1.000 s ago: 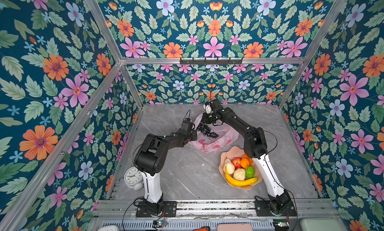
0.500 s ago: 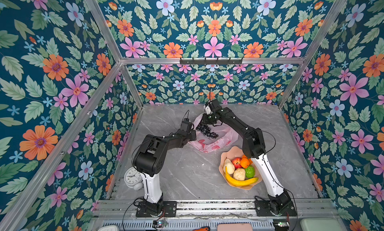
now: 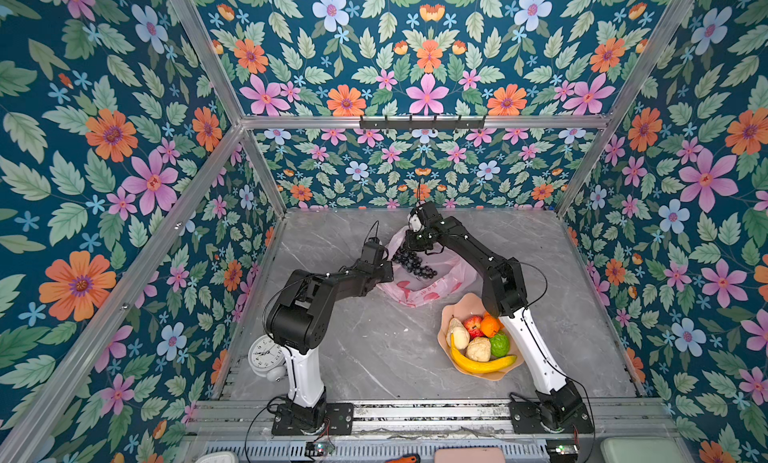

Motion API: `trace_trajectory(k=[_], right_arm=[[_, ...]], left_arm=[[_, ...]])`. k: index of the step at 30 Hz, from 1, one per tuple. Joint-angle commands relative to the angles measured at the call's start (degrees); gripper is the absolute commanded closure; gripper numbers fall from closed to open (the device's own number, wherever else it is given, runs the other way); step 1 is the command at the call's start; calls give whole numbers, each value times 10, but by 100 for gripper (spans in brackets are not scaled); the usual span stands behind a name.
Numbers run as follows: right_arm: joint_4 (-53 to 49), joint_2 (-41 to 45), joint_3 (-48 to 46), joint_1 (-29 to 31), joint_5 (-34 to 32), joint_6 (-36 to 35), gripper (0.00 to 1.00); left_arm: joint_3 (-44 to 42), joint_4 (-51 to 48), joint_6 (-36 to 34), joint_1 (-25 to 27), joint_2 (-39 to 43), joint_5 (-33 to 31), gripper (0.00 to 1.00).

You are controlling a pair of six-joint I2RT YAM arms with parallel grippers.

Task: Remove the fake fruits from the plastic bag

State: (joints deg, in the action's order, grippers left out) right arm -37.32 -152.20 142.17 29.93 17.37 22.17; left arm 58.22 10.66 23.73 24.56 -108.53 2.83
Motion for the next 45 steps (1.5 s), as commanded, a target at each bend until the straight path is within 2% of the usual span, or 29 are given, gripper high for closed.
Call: trace_trajectory(k=[1,4,7,17,25,33,37,40,45], right_arm=[[-4,1,-5,1,9,4,92],[-1,6,-9,1,12,7,98],[1,10,-10,1,15,8,100],[54,74,-87,5,30,-5,100],[17,68,-70,8,5,-17,100],[-31,22,-5,8,-25,-34,72],[-50,-2,27,7,-14,-47,69],[-34,1,16,7,11,-46,68],[-41,2,14,7,17,-52,69]], left_arm=[[-1,9,0,0,2,-5,100],[0,8,-1,0,2,-5,100],[-1,7,-1,0,4,-7,100],[0,6,-2,0,-2,-8,100],[-3,8,-2,0,2,-11,100],[-12,18,9,3,7,5,100],[-18,23,14,8,12,10,100],[-17,27,19,13,10,20,100],[-16,29,21,18,9,21,100]])
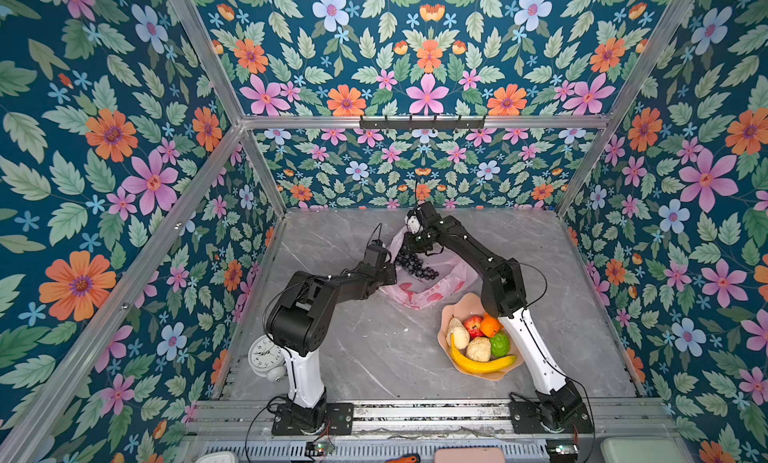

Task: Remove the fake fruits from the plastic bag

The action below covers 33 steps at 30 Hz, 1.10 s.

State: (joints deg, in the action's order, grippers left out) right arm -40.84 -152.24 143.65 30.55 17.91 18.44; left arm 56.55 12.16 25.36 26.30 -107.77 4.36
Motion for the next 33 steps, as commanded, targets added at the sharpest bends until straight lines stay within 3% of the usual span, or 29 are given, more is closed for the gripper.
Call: trace_trajectory(k=[1,27,33], right_arm=[[-10,2,-1,1,12,-15,70],[-56,21,-6,1,29,-42,99],[-32,44,-29,1,43,-33,100]], left_arm=[[1,14,5,1,1,6,100],[5,4,-1,3,-4,-17,100],[6,0,-3,3,-4,-26,100]])
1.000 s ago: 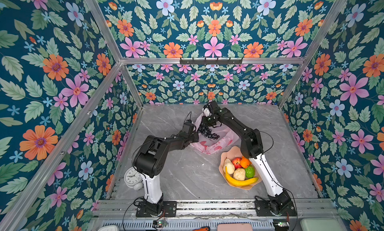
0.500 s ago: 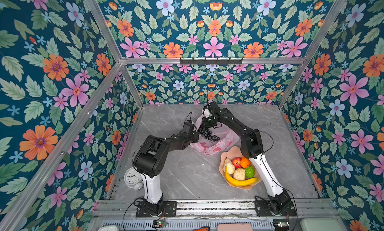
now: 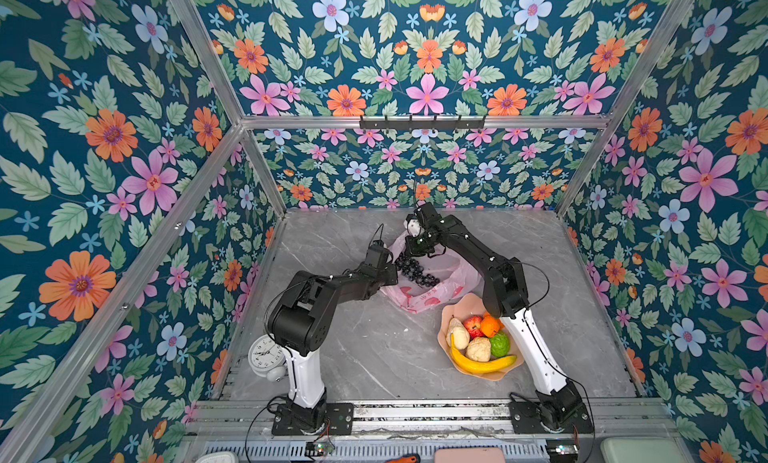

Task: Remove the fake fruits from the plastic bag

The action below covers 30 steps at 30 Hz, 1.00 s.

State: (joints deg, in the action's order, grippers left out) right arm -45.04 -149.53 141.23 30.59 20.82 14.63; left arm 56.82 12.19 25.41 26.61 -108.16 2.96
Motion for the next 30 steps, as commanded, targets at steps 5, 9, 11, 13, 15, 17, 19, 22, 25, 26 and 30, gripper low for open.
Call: trace_trajectory(k=[5,9,11,13,15,17,19,22,25,26,30], right_arm=[[26,36,-30,1,13,6,100],[27,44,-40,1,12,6,100],[28,50,-45,1,13,6,100],[32,59,-54,2,17,7,100],[42,77,-73,3,16,10,100],[57,99,-95,3,16,14,100],[70,123,-120,2,16,18,100],[82,150,-147,2,15,20,100],[91,178,-174,3,13,21,100],[94,187,-184,3,11,20,100],[106,225,-221,4,8,20,100]], left_arm=[[3,-3,-3,0,1,-21,100],[2,-5,-2,0,1,-26,100],[2,-7,1,-1,1,-29,100],[1,-8,4,-2,2,-32,100],[-2,-8,12,-7,2,-32,100],[-6,-6,18,-12,3,-32,100],[-11,-3,24,-17,5,-34,100],[-20,3,34,-26,11,-33,100],[-30,9,44,-34,18,-35,100],[-33,11,47,-37,20,-36,100],[-46,19,56,-44,30,-39,100]])
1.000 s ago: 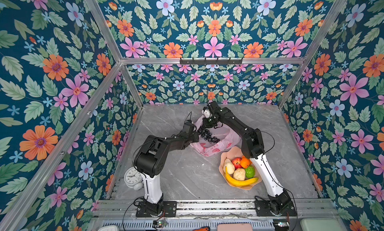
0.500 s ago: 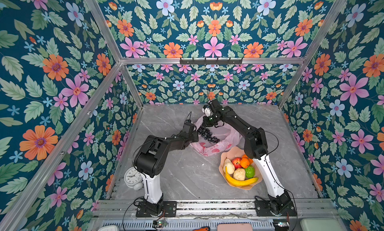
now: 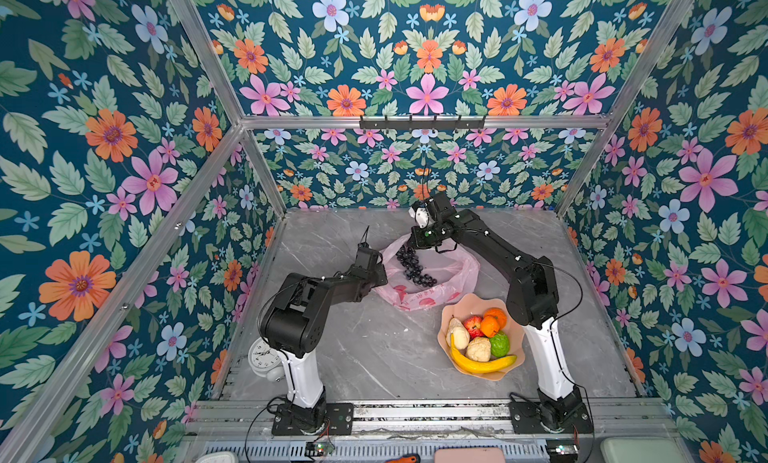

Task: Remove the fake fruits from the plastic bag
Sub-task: 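Grasp the dark grapes with the right gripper and lift them out of the bag, then carry the dark grapes with the right gripper over the peach bowl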

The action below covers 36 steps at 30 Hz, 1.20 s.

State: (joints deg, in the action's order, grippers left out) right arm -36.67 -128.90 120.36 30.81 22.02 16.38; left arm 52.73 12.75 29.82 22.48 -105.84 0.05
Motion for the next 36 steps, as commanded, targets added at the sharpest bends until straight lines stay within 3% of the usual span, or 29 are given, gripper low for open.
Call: trace_trajectory(k=[1,19,36], right_arm=[[25,28,-21,2,-5,2,100],[16,173,-84,6,-33,2,100],[-40,350,-137,28,-119,-15,100]], left_arm=[[-7,14,13,-4,10,-13,100],[-18,14,10,-11,29,-28,100],[-17,12,7,-11,29,-30,100]])
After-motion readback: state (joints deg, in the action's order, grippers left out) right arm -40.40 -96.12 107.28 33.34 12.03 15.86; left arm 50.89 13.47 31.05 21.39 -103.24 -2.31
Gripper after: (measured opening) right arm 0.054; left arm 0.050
